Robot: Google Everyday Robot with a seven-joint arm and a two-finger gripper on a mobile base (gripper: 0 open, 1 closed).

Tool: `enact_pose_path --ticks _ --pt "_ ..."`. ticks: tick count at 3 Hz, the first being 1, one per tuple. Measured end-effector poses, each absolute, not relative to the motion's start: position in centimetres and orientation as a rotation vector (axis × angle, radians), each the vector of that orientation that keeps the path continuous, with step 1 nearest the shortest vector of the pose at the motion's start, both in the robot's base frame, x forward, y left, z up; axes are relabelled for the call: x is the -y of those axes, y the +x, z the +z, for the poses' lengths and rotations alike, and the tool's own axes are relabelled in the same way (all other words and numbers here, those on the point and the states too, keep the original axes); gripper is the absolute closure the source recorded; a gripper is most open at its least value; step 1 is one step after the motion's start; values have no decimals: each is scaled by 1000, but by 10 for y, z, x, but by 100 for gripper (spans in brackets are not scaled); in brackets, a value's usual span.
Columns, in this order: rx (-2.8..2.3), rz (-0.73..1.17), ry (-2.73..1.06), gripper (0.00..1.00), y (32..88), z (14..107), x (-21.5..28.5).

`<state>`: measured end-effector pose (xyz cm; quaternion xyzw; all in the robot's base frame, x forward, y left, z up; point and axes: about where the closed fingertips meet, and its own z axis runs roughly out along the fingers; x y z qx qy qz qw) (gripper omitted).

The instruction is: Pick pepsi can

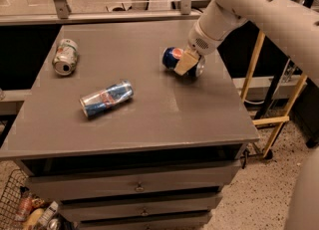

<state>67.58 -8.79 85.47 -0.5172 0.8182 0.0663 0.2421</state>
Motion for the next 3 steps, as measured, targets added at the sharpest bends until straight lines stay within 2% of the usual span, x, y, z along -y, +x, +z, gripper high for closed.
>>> enact_pose_path --ticks 1,2,3 --pt "-2131 213 -1459 96 674 880 71" --pt "-2016 235 -1515 100 669 907 56" --pt "-1955 261 -1576 100 666 915 46"
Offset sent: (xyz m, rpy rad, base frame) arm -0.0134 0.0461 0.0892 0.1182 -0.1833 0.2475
